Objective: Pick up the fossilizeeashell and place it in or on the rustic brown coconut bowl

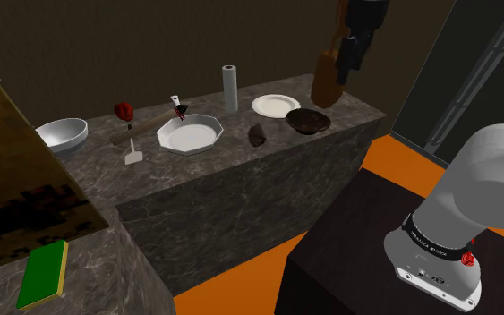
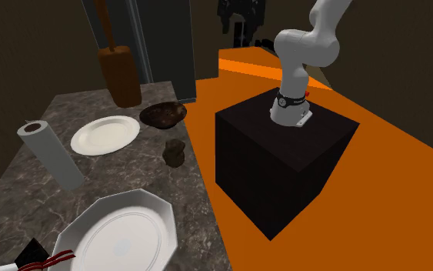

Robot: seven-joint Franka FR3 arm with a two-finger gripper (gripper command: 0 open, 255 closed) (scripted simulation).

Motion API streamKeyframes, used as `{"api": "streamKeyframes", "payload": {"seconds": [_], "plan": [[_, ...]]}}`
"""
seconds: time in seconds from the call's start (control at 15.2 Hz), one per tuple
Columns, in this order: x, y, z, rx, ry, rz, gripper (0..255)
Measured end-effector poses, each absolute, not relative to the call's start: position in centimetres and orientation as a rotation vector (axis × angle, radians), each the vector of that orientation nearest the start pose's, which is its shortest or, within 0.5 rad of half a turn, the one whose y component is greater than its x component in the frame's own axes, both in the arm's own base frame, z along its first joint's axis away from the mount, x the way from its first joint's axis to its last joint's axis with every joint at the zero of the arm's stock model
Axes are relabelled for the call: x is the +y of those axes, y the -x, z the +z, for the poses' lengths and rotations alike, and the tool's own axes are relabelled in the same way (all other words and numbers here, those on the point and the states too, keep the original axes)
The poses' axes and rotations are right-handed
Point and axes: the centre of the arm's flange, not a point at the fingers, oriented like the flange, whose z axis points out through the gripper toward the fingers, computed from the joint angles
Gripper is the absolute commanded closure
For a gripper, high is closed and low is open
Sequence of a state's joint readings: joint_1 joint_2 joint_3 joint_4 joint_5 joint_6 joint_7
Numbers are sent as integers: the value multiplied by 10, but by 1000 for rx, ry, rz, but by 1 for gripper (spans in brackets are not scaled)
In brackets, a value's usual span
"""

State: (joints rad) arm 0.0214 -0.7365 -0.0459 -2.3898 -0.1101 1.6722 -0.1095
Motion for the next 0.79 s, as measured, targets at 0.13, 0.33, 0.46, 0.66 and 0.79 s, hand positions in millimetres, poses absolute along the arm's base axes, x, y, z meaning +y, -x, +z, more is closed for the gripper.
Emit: {"api": "streamKeyframes", "payload": {"seconds": [0.13,0.33,0.46,0.66,0.79], "plan": [[-21,-333,563,-167,3218,-20,0],[-13,-358,540,-144,3222,-12,0],[-11,-377,525,-126,3226,-10,0],[-4,-408,501,-99,3230,-5,0],[-1,-426,482,-80,3234,-1,0]]}}
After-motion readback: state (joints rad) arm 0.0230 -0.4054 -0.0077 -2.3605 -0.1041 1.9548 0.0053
